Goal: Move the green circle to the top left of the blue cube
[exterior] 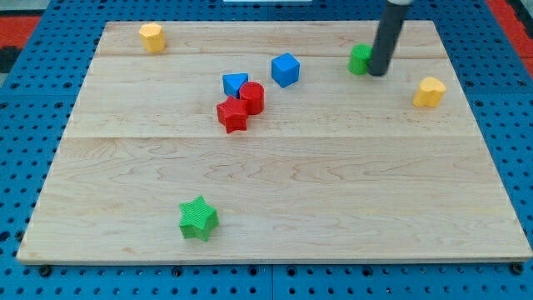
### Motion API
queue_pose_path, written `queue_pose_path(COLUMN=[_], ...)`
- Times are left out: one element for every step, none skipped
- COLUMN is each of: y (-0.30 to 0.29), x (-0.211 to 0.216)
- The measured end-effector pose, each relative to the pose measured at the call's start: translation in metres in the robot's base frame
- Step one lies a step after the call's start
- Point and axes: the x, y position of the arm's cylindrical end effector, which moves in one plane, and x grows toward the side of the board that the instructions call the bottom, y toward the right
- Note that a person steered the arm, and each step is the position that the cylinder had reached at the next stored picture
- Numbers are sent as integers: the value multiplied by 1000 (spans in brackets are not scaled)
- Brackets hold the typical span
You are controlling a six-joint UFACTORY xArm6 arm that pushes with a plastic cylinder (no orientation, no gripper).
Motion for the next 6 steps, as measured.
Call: queue_pose_path(y=[-7, 39, -12, -78, -129, -132], x=[-24, -37, -43, -63, -66, -64])
